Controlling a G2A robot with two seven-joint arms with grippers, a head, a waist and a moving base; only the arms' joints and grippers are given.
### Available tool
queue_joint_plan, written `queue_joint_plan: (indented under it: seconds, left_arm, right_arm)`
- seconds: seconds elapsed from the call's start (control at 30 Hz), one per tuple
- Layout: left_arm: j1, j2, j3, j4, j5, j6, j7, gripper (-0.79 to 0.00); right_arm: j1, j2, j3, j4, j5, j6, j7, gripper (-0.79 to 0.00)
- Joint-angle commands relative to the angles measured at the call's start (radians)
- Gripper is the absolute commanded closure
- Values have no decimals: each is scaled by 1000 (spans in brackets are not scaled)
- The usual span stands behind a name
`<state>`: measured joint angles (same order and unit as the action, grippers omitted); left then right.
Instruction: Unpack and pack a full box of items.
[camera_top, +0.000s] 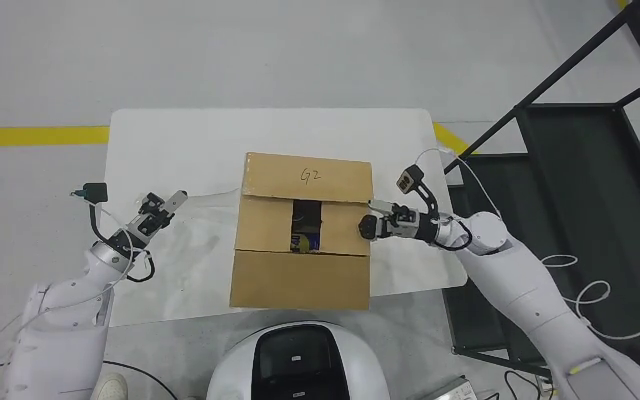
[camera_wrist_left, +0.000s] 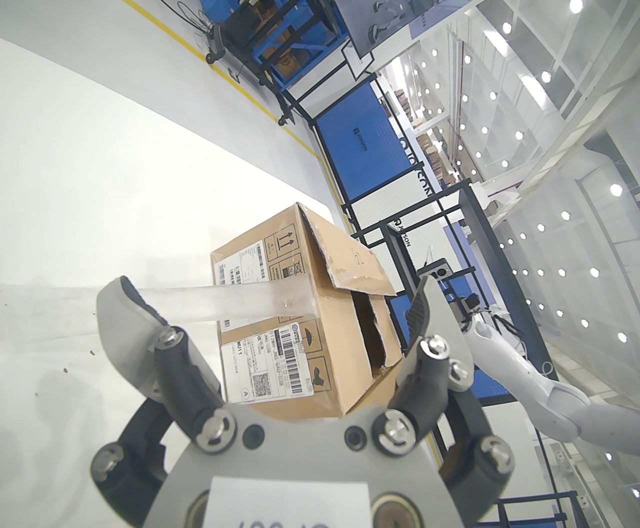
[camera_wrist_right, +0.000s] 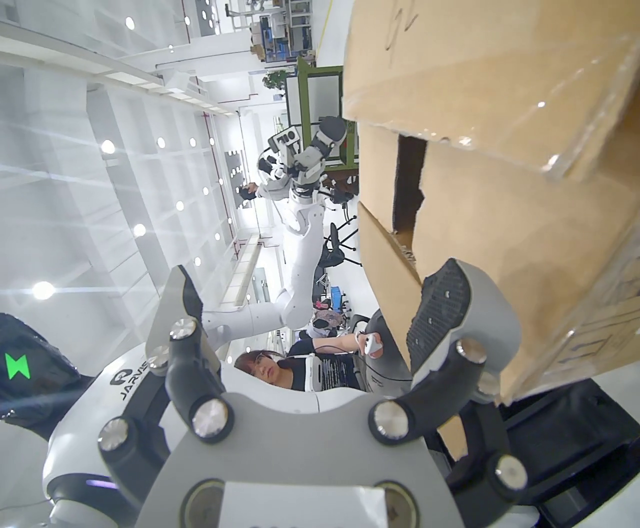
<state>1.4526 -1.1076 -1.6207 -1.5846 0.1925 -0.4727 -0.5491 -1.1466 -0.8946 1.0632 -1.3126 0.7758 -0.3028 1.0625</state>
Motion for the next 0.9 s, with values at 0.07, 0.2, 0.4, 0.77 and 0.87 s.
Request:
queue_joint_plan:
  seconds: [0.07,0.2,0.4,0.77,0.87]
  left_arm:
    - [0,0,0,0,0,0,0,-785]
    - [0,0,0,0,0,0,0,-785]
    - [0,0,0,0,0,0,0,-785]
    - [0,0,0,0,0,0,0,-785]
    - [0,0,0,0,0,0,0,-785]
  right_arm:
    - [43,-19,-19,61,55,30,-12,-785]
    - [85,-36,-33,114,74,51,-33,-785]
    - [117,-52,-43,155,59,75,-53,-785]
    - [110,-69,-51,149,10,70,-49,-785]
    - [121,-72,-38,145,5,59,-55,-785]
